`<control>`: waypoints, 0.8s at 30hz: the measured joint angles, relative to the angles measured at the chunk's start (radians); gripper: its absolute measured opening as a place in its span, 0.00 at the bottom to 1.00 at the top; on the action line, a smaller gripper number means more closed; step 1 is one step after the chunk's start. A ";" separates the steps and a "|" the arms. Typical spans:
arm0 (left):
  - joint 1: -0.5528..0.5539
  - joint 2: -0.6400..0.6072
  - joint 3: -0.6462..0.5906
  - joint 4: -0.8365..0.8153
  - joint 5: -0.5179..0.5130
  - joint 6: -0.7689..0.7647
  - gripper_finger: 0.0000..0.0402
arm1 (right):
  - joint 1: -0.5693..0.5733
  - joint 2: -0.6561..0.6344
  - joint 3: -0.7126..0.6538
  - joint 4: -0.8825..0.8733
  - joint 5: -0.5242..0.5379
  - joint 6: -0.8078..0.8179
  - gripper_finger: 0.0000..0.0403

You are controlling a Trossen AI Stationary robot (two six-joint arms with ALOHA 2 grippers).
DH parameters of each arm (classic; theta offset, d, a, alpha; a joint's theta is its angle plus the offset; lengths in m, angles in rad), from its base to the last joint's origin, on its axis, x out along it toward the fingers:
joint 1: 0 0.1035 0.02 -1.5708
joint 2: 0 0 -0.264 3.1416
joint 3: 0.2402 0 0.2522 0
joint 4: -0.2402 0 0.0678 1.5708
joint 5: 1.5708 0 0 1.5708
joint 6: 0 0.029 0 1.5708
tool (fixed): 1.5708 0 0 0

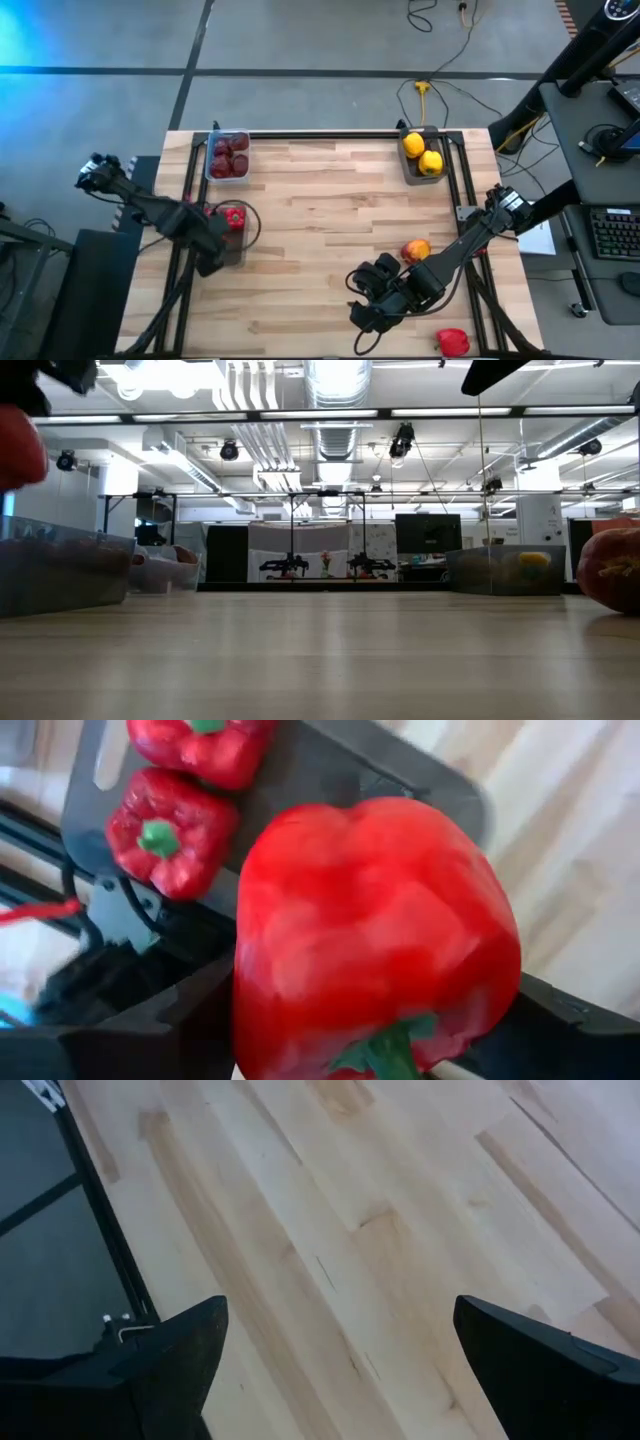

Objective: Sort produce into baskets
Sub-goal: Put the red bell pepper into the bottom black bin

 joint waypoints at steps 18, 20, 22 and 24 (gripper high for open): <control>0.138 0.034 -0.237 0.139 0.099 0.303 0.72 | -0.027 0.000 0.000 0.011 0.002 0.022 0.94; 0.138 0.069 -0.235 0.140 0.099 0.391 0.72 | -0.034 0.000 0.000 0.013 0.002 0.022 0.94; 0.138 0.097 -0.237 0.139 0.100 0.497 0.72 | -0.037 0.000 0.000 0.014 0.002 0.023 0.94; 0.138 0.124 -0.238 0.139 0.100 0.584 0.72 | -0.037 0.000 0.000 0.015 0.002 0.033 0.94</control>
